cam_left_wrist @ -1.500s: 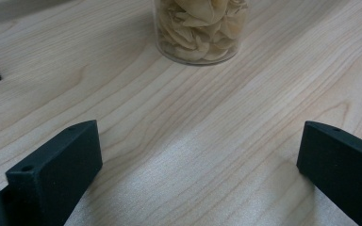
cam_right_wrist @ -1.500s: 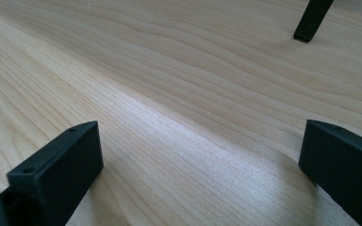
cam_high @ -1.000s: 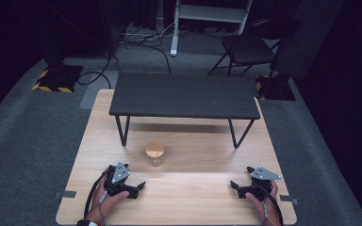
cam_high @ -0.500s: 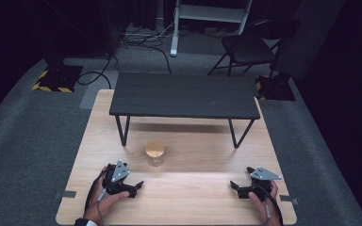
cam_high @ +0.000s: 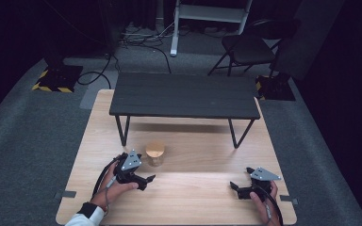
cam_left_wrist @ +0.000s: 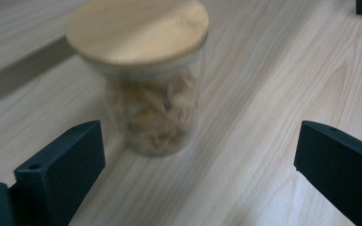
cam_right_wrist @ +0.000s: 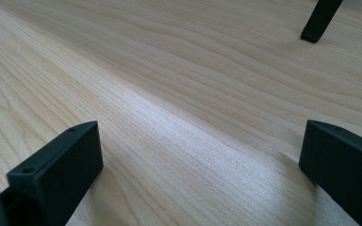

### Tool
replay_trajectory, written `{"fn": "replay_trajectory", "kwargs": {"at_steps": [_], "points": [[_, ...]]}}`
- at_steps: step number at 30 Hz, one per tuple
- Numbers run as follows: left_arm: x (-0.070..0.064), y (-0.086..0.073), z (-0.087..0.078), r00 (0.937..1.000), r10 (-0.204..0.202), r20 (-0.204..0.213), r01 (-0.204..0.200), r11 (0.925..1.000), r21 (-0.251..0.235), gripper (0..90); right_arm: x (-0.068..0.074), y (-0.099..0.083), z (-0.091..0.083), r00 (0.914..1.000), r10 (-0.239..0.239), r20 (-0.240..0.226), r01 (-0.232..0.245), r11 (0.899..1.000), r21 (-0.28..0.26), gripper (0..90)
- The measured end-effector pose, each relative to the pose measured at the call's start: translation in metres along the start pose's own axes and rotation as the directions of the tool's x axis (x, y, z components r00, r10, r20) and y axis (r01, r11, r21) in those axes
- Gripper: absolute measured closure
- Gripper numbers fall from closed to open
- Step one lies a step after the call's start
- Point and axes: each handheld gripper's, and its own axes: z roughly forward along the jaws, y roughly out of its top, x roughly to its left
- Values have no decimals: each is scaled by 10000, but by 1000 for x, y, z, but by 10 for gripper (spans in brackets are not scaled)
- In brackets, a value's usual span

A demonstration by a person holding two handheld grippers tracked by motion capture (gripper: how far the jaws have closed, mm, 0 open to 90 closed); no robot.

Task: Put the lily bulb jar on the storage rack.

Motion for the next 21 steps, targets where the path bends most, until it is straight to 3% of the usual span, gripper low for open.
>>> {"fn": "replay_trajectory", "kwargs": {"at_steps": [5, 14, 21], "points": [[5, 11, 6, 9998, 200, -81, -199, 9997, 102, 23, 0, 0, 0, 10000, -1, 0, 1, 10000, 1, 0], [15, 23, 24, 9999, 88, -101, -87, 9999, 97, 27, 0, 0, 0, 10000, -9, -4, 9, 10000, -2, 0], [15, 26, 38, 9994, 32, -357, -41, 9997, -239, 84, 0, 0, 0, 10000, -10, -8, 10, 10000, -1, 0]]}}
